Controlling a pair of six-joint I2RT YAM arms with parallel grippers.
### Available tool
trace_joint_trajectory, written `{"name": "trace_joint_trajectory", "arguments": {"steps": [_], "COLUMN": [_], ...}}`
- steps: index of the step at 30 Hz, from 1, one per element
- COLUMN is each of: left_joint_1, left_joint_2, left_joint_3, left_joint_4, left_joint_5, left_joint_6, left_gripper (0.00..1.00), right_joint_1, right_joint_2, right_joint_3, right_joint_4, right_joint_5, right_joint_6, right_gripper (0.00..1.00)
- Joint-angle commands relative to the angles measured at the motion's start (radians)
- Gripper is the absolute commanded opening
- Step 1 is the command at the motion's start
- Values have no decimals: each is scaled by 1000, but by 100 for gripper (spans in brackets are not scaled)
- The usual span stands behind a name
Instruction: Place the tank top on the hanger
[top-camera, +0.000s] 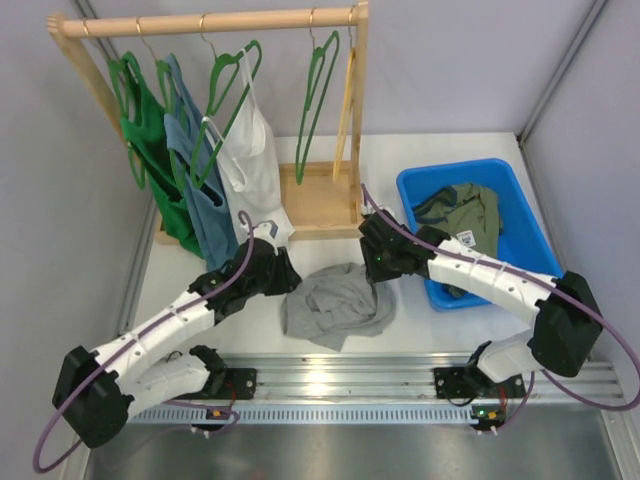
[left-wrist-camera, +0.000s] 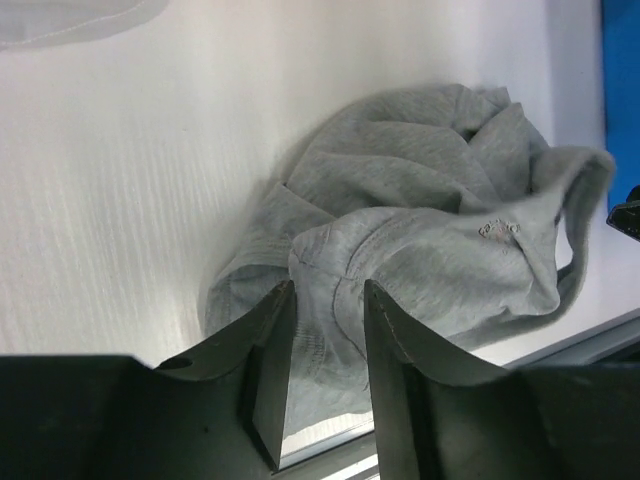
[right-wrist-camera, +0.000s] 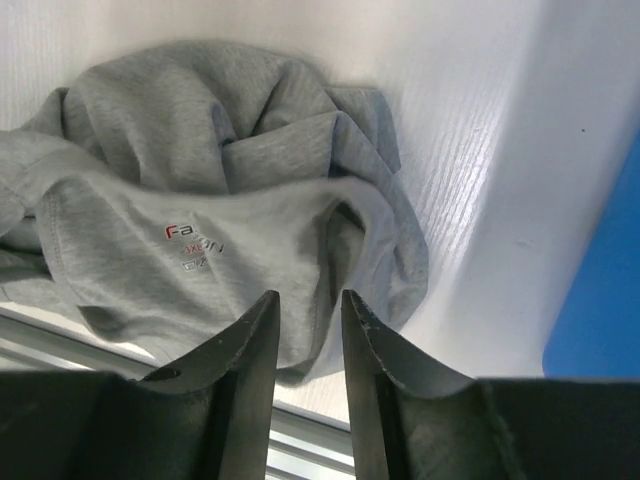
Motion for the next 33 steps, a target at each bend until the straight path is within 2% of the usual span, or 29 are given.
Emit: {"name": "trace_joint_trajectory", "arguments": {"steps": [1, 6, 13, 16, 20, 25, 29, 33], "left_joint_1": [4, 4, 3, 3, 1, 3, 1, 4], "left_joint_2": [-60, -141, -262, -307, -309, -169, 43, 200], "left_joint_3": [21, 102, 262, 389, 613, 832, 1042, 1164], "left_joint_4": [16, -117, -335, -385, -370, -262, -217, -149], "left_joint_5": [15, -22, -16, 30, 70, 21, -135, -213], "left_joint_6": [20, 57, 146, 193, 248, 319, 405, 474], "left_gripper": [41, 46, 47, 47, 48, 49, 54, 55], "right_joint_1": [-9, -8, -9, -9, -9, -9, -9, -9], "right_joint_2": [-75, -115, -184, -221, -258, -287, -315, -345], "right_joint_3": [-4, 25, 71, 78, 84, 82, 78, 65], "right_joint_4": [35, 9, -22, -34, -56, -70, -82, -94], "right_joint_5": [0, -3, 3, 3, 18, 28, 26, 29], "right_joint_6": [-9, -16, -15, -15, -16, -16, -12, -3], "right_gripper": [32, 45, 46, 47, 47, 48, 47, 48]}}
